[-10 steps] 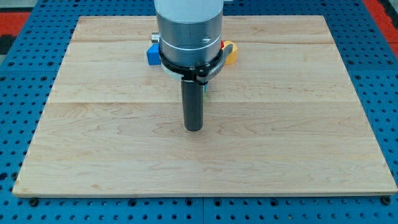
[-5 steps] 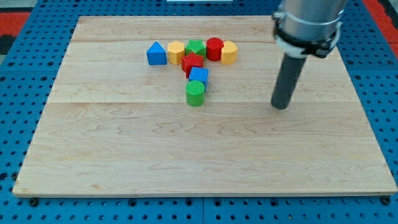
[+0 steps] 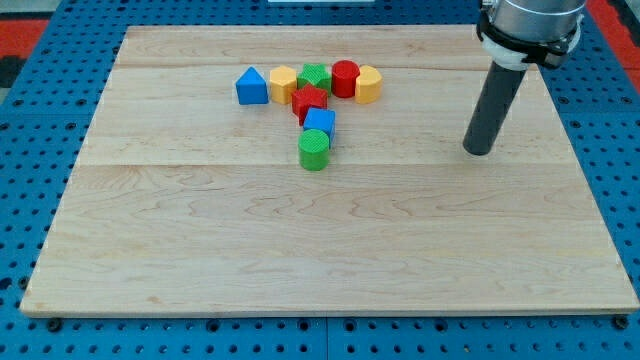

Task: Move the blue cube left a bit

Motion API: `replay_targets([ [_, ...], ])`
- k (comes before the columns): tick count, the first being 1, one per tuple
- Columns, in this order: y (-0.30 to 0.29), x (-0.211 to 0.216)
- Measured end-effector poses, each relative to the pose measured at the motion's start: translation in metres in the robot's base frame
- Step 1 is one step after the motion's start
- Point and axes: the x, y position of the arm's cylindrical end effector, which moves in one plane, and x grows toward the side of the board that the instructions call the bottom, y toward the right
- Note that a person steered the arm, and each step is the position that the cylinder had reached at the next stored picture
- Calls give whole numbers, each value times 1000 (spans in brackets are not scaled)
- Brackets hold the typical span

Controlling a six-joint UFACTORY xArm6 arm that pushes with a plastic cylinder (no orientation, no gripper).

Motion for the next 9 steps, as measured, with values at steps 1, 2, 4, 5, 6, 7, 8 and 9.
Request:
replay_targets([
  [1, -32, -14],
  [2, -70, -24],
  [4, -133, -26],
  [5, -159, -28],
  [6, -179, -28],
  [7, -176, -28],
  [8, -120, -28],
  [9, -67, -6],
])
